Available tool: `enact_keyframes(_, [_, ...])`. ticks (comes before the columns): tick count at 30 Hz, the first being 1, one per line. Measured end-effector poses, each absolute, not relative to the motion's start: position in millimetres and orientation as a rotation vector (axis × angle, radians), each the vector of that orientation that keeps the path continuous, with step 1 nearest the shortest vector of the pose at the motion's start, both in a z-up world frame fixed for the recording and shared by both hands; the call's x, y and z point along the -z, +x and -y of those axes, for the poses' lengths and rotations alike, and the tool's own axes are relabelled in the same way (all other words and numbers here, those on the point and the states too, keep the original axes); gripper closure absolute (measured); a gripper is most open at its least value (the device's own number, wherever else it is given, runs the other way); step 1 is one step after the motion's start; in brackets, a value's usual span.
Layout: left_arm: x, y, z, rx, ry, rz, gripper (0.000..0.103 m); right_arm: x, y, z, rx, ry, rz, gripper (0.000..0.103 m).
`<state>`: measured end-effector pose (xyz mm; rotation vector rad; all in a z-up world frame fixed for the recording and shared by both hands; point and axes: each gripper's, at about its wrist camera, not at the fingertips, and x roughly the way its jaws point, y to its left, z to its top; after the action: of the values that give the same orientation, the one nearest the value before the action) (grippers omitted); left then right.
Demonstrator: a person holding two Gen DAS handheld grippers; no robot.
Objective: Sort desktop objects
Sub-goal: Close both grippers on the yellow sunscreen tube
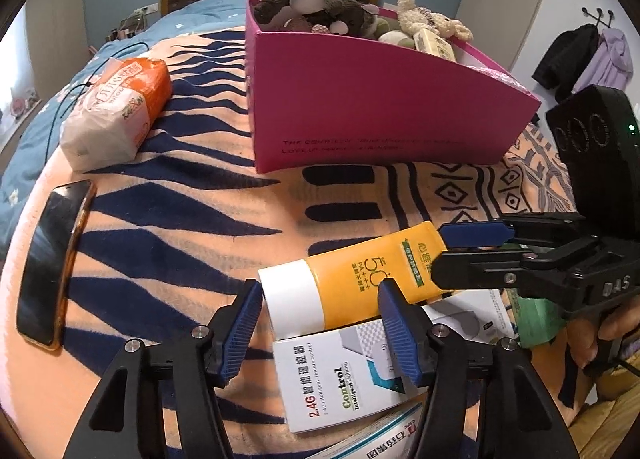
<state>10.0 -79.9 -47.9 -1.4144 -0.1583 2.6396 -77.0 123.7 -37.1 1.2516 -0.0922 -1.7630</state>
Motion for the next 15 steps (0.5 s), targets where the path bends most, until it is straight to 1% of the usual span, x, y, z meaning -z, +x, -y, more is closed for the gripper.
enact_keyframes(11, [46, 10, 86, -2.649, -1.425, 0.226, 0.042, 22, -65, -124, 1.820, 1.136, 0.086, 0.039])
enact_keyframes(14, [47, 9, 87, -2.653, -1.430, 0.228, 0.042, 24, -66, -124, 1.828, 1.136, 0.091, 0.043])
enact_keyframes(15, [48, 9, 88, -2.657, -1.431, 0.231, 0.041, 25, -67, -124, 1.824, 1.144, 0.094, 0.045])
